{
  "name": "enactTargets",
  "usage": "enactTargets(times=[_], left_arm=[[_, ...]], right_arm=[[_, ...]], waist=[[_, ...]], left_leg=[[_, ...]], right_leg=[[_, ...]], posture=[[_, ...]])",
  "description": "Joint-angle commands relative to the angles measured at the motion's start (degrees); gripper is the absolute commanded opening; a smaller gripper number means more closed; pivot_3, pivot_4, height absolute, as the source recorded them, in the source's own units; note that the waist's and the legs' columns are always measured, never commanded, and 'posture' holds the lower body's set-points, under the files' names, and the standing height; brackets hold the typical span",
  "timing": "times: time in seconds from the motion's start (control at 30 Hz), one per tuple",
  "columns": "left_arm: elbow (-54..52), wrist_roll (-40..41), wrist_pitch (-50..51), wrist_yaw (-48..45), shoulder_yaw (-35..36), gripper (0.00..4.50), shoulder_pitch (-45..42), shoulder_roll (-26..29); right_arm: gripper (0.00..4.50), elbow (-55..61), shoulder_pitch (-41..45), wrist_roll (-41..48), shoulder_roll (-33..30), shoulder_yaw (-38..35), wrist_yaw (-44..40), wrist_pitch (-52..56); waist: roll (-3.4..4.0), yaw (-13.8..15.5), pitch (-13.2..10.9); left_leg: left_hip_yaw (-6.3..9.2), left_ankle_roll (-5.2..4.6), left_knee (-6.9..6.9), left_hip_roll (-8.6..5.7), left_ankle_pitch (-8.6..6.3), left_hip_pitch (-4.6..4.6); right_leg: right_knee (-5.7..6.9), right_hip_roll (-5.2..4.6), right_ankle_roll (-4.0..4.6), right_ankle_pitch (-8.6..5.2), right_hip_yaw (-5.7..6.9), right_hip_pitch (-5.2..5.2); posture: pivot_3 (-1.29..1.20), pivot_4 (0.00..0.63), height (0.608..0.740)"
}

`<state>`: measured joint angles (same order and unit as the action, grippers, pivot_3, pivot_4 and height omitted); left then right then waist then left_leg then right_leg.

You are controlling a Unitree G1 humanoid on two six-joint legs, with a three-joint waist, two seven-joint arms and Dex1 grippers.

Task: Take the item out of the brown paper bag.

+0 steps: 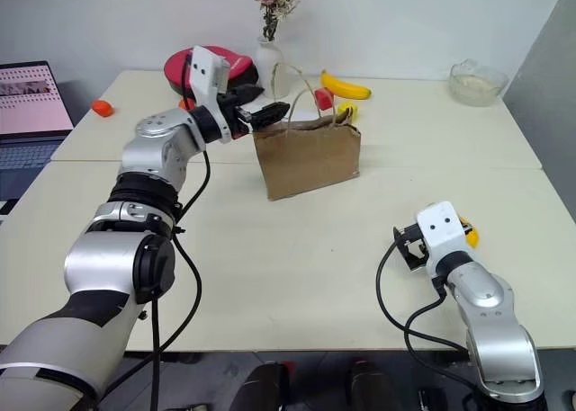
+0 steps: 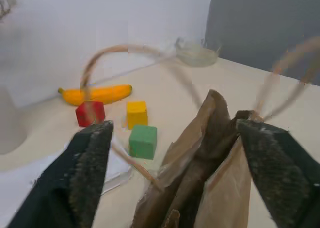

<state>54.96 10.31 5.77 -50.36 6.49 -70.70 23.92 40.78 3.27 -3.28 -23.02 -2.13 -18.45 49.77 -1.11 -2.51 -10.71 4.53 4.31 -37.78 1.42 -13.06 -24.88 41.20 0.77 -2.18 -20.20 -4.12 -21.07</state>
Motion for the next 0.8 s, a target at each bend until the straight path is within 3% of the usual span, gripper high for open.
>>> enactTargets(times=[0.03,0.23,0.33,0.57,0.8], left_arm=[[-17.8,0.6,1.3,3.0,1.1,4.46,8.1,2.7],[-51.6,-0.3,10.7,14.3,1.9,4.46,36.7,2.1],[-62.0,-1.4,14.9,19.7,0.9,4.46,47.8,-0.1],[-72.5,-6.7,19.2,30.8,-5.1,4.46,65.1,-7.4],[-77.1,-8.2,23.3,35.1,-8.6,4.46,69.9,-10.9]], right_arm=[[4.50,3.6,-3.7,0.8,3.4,-0.5,2.5,-4.2],[4.50,7.8,-15.0,2.2,11.8,-0.7,6.4,-12.2],[4.50,8.4,-19.9,2.4,15.1,0.5,8.6,-15.2],[4.50,7.9,-28.0,2.2,21.4,2.6,13.7,-17.2],[4.50,8.8,-31.0,2.2,23.2,2.1,16.7,-17.7]], waist=[[0.04,-0.3,0.0],[0.20,-0.6,0.1],[0.18,-0.3,0.1],[0.16,0.9,0.1],[0.09,1.7,0.2]], left_leg=[[0.00,0.01,0.01,0.03,0.00,0.01],[0.07,0.09,0.08,0.25,0.05,0.05],[0.09,0.05,-0.03,0.22,0.03,0.09],[0.08,0.05,0.09,0.18,0.01,0.77],[0.29,0.17,0.89,0.20,0.08,0.97]], right_leg=[[0.03,0.00,0.00,0.00,0.00,0.00],[0.07,-0.12,0.02,-0.01,-0.08,0.02],[0.06,-0.15,0.02,-0.01,-0.04,0.17],[-0.19,-0.16,0.00,-0.03,-0.03,0.91],[-0.24,-0.09,0.41,-0.26,0.06,0.91]], posture=[[0.00,0.150,0.740],[0.00,0.150,0.740],[0.00,0.150,0.740],[0.00,0.150,0.740],[0.00,0.150,0.740]])
